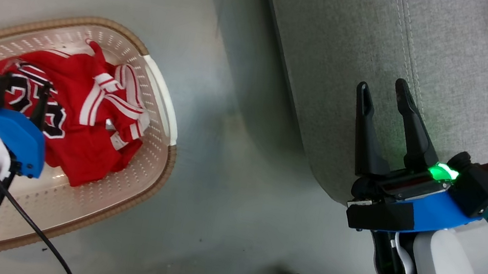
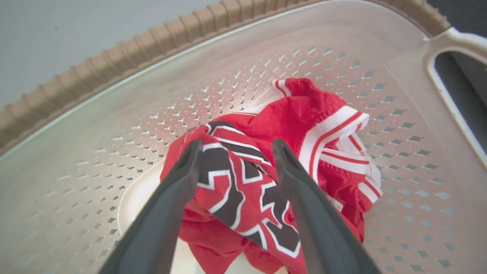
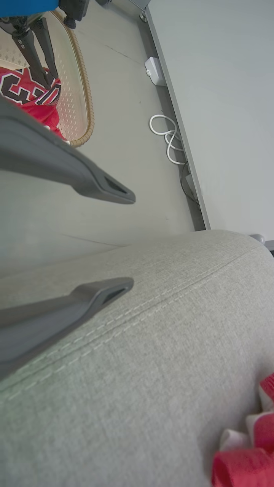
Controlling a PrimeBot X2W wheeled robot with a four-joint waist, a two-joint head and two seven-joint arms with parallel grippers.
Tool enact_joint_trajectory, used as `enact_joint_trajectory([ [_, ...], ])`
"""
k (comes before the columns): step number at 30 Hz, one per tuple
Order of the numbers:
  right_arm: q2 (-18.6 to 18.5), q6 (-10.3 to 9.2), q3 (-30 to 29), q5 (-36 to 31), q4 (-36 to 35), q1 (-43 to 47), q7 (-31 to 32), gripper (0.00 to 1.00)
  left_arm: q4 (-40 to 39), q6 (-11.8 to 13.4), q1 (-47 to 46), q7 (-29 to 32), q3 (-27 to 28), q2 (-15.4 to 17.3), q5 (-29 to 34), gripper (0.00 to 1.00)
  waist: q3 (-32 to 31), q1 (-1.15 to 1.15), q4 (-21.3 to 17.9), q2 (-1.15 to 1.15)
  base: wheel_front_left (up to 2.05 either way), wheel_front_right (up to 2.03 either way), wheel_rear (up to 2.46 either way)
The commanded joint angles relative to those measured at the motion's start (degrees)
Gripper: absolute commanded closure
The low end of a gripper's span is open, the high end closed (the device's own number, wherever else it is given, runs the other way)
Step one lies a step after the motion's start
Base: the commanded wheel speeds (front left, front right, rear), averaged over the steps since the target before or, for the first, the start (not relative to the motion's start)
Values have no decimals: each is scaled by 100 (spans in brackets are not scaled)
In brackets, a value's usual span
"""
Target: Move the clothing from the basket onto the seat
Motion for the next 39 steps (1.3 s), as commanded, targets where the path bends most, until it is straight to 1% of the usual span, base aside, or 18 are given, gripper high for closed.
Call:
enact_joint_trajectory([
  [1, 11, 1, 42, 61, -29, -107, -19, 0, -44, 61, -101, 53, 48, 91, 12, 0, 121, -1, -98, 0, 0, 0, 0],
  [6, 10, 1, 151, 193, -28, -149, -20, 0, -159, 334, -75, 322, 122, 304, 32, 0, 243, -1, -201, 0, 0, 0, 0],
  [9, 10, 1, 188, 249, -43, -145, -20, 0, -339, 504, -5, 303, 145, 395, 79, 0, 272, -1, -237, 0, 0, 0, 0],
  [12, 10, 1, 206, 288, -22, -153, -20, 0, -513, 636, 92, 242, 188, 443, 83, 0, 274, -1, -249, 0, 0, 0, 0],
  [16, 10, 1, 234, 336, -8, -182, -20, 0, -629, 789, 206, 390, 245, 457, 5, 0, 249, -1, -234, 0, 0, 0, 0],
  [18, 10, 1, 240, 334, -17, -202, -20, 0, -660, 829, 260, 496, 274, 459, -53, 0, 250, -1, -228, 0, 0, 0, 0],
  [23, 10, 1, 247, 336, -64, -227, -20, 0, -747, 814, 361, 703, 329, 482, -220, 0, 312, -1, -245, 0, 0, 0, 0],
  [32, 10, 1, 320, 399, -87, -239, -20, 0, -773, 881, 450, 956, 412, 462, -434, 0, 477, -1, -348, 0, 0, 0, 0],
  [36, 10, 1, 321, 412, -67, -258, -20, 0, -798, 845, 447, 1069, 376, 454, -489, 0, 494, -1, -366, 0, 0, 0, 0],
  [37, 10, 1, 318, 407, -57, -260, -20, 0, -808, 836, 454, 1088, 359, 448, -502, 14, 491, -1, -366, 0, 0, 0, 0],
  [38, 10, 1, 312, 399, -47, -259, -20, 0, -826, 839, 467, 1119, 343, 436, -512, 48, 486, -1, -363, 0, 0, 0, 0],
  [39, 10, 1, 306, 391, -38, -259, -20, 0, -849, 825, 484, 1150, 323, 428, -516, 68, 479, -1, -360, 0, 0, 0, 0],
])
